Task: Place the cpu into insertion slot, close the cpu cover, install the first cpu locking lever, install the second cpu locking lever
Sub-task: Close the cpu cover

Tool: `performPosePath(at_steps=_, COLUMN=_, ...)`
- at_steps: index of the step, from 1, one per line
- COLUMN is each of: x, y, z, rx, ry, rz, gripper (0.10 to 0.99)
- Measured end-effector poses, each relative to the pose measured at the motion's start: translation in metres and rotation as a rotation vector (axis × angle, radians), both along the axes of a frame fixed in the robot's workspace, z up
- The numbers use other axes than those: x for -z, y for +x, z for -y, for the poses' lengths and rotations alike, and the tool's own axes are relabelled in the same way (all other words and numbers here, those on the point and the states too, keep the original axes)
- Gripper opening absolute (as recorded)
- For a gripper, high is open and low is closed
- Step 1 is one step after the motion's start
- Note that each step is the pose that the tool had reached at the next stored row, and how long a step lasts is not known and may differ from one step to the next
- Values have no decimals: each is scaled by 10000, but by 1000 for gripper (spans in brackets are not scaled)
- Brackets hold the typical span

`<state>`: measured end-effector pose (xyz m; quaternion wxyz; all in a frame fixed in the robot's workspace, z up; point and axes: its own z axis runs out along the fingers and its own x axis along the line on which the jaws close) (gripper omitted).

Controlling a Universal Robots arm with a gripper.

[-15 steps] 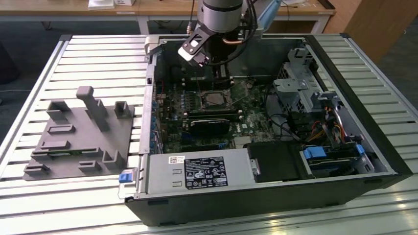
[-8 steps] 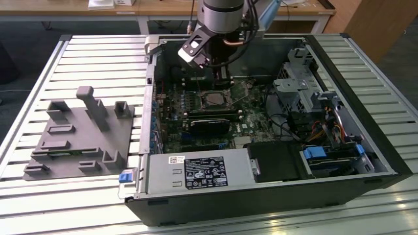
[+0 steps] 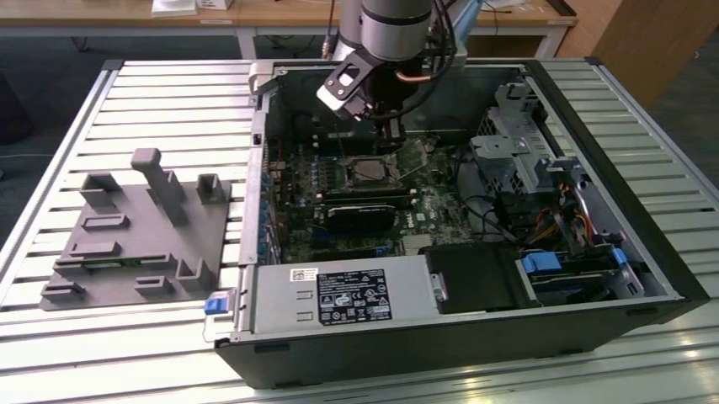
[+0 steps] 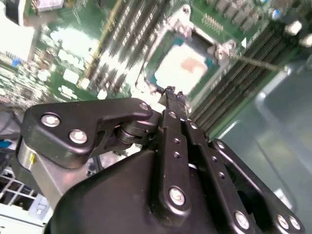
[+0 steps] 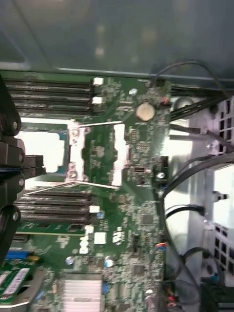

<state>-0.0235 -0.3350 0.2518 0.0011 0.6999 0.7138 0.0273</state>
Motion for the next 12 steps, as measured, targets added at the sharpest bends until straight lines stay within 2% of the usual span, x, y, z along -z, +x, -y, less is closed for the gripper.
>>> performPosePath(at_steps=2, x=0, y=36, z=0, rx=1, ry=359, rz=-21, gripper=122)
performPosePath(at_steps=3, x=0, y=50, z=-1, rx=0, ry=457, rz=-29, gripper=122)
performPosePath(at_steps=8, x=0, y=131, z=0, rx=2, ry=459, rz=-50, gripper=122)
performPosePath(at_steps=12, x=-37, y=153, z=0, rx=2, ry=465, rz=-97, gripper=122)
